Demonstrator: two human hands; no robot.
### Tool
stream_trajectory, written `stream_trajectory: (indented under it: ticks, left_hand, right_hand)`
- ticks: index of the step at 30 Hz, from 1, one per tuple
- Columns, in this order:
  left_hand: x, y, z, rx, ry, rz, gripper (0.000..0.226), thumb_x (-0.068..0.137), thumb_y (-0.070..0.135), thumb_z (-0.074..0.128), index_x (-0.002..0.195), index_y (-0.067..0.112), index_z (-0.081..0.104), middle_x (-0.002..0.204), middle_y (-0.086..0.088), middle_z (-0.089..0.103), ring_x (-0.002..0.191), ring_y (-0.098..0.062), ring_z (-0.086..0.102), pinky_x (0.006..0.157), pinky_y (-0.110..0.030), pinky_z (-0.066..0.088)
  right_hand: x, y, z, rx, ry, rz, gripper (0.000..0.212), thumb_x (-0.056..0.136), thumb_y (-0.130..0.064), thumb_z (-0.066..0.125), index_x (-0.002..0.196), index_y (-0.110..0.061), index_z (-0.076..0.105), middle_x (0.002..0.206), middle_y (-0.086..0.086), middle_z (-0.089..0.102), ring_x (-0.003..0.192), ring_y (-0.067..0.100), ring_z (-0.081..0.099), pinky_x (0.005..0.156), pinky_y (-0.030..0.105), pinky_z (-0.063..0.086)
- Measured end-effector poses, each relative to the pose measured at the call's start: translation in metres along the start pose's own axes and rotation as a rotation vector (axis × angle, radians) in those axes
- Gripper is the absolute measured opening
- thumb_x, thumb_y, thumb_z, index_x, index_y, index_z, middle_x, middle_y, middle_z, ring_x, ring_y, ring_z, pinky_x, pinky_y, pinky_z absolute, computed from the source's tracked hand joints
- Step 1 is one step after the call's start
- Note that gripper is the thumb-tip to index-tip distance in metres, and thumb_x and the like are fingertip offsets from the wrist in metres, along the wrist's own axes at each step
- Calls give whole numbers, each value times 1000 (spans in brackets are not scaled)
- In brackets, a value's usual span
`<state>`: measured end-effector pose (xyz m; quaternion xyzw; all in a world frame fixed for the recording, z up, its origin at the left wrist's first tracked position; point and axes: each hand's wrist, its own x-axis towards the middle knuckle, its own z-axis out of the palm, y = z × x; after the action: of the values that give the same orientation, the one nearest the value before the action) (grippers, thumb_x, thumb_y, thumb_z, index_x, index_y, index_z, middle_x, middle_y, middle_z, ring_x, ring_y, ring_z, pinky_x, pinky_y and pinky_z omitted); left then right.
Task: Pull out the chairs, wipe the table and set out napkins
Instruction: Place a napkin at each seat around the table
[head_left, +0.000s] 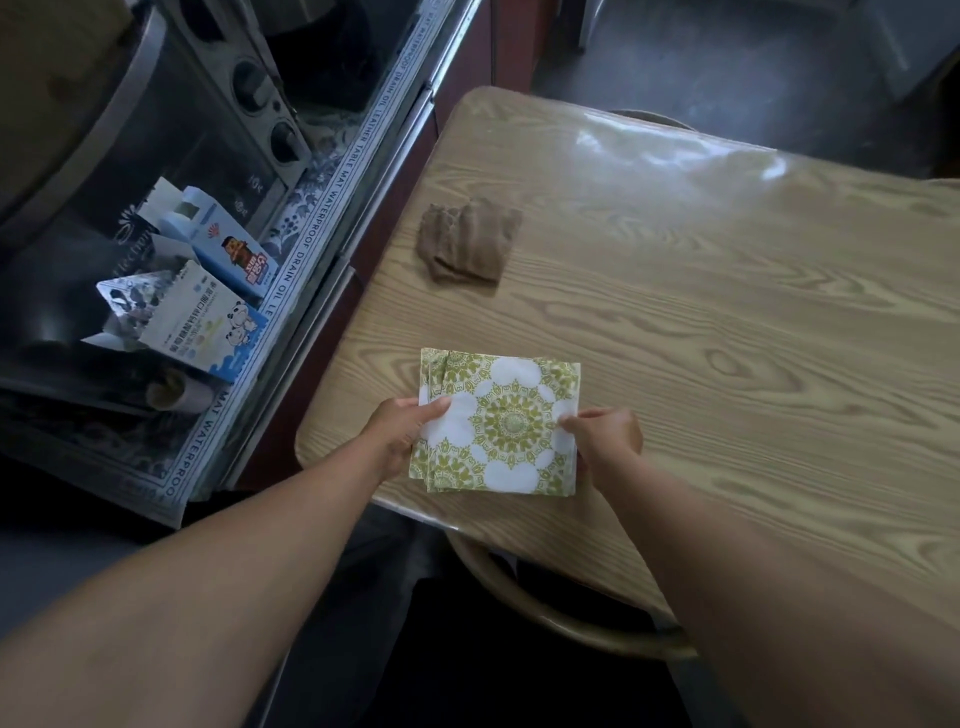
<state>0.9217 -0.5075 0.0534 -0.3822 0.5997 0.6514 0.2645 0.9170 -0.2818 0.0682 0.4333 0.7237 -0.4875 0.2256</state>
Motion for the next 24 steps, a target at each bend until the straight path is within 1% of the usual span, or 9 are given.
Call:
stream_trajectory:
  ticks: [2, 5, 9, 11, 14, 16, 19, 22, 24]
  left_hand:
    - [2, -2, 0, -1, 16, 1, 35, 87, 17, 69, 115, -2, 63, 108, -18, 70, 100, -32, 67, 92, -43, 53]
    - [6, -7, 0, 2, 49, 28, 37, 88, 18, 68, 118, -2, 62, 112, -18, 69, 103, -32, 66, 97, -44, 50]
    - [9, -13, -2, -16, 167, 93, 26, 89, 25, 68, 107, 8, 67, 95, -9, 74, 87, -24, 71, 82, -39, 57]
    - [11, -15, -2, -17, 214, 124, 22, 84, 27, 73, 100, 12, 69, 89, -5, 75, 81, -21, 72, 74, -35, 58]
    - [10, -17, -3, -26, 185, 85, 30, 74, 16, 82, 100, 10, 69, 92, -9, 75, 81, -25, 73, 70, -36, 59]
    - [10, -18, 0, -6, 185, 69, 33, 74, 10, 81, 104, 6, 68, 96, -11, 74, 84, -28, 72, 72, -38, 59]
    - [9, -15, 1, -46, 220, 103, 27, 80, 9, 76, 104, 8, 65, 99, -12, 72, 88, -29, 70, 80, -41, 57]
    - [9, -8, -3, -124, 252, 135, 19, 83, 9, 72, 100, 12, 64, 94, -8, 71, 82, -25, 69, 70, -37, 56]
    - [10, -5, -6, -179, 281, 136, 16, 85, 10, 71, 99, 14, 64, 93, -7, 70, 81, -23, 69, 69, -38, 56]
  right_hand:
    - [0, 4, -2, -71, 18, -36, 21, 82, -24, 76, 67, -24, 61, 85, 2, 69, 80, 25, 70, 80, 42, 59]
    - [2, 9, -7, -100, 54, -49, 23, 83, -27, 74, 65, -26, 59, 80, -2, 65, 80, 23, 68, 81, 41, 58]
    - [6, 15, -16, -41, 73, -20, 22, 83, -23, 74, 68, -23, 59, 88, 2, 68, 82, 24, 68, 81, 40, 58]
    - [6, 17, -19, 7, 50, -11, 19, 81, -24, 77, 70, -20, 61, 93, 6, 71, 86, 26, 69, 83, 41, 58]
    - [3, 16, -19, 17, -13, -12, 21, 74, -18, 82, 74, -16, 61, 94, 7, 71, 87, 27, 70, 83, 43, 58]
    - [3, 19, -21, -16, -12, -17, 21, 73, -10, 81, 70, -17, 61, 91, 7, 71, 83, 25, 70, 81, 41, 59]
    - [6, 25, -26, -44, 34, -18, 22, 73, -5, 77, 66, -19, 61, 86, 4, 69, 79, 22, 68, 79, 36, 58]
    - [8, 33, -32, -35, 54, -22, 18, 76, -9, 76, 71, -20, 62, 88, 3, 70, 83, 23, 69, 83, 39, 58]
    - [9, 38, -36, -31, 92, -31, 13, 79, -13, 75, 75, -19, 64, 90, 3, 71, 86, 24, 69, 85, 41, 57]
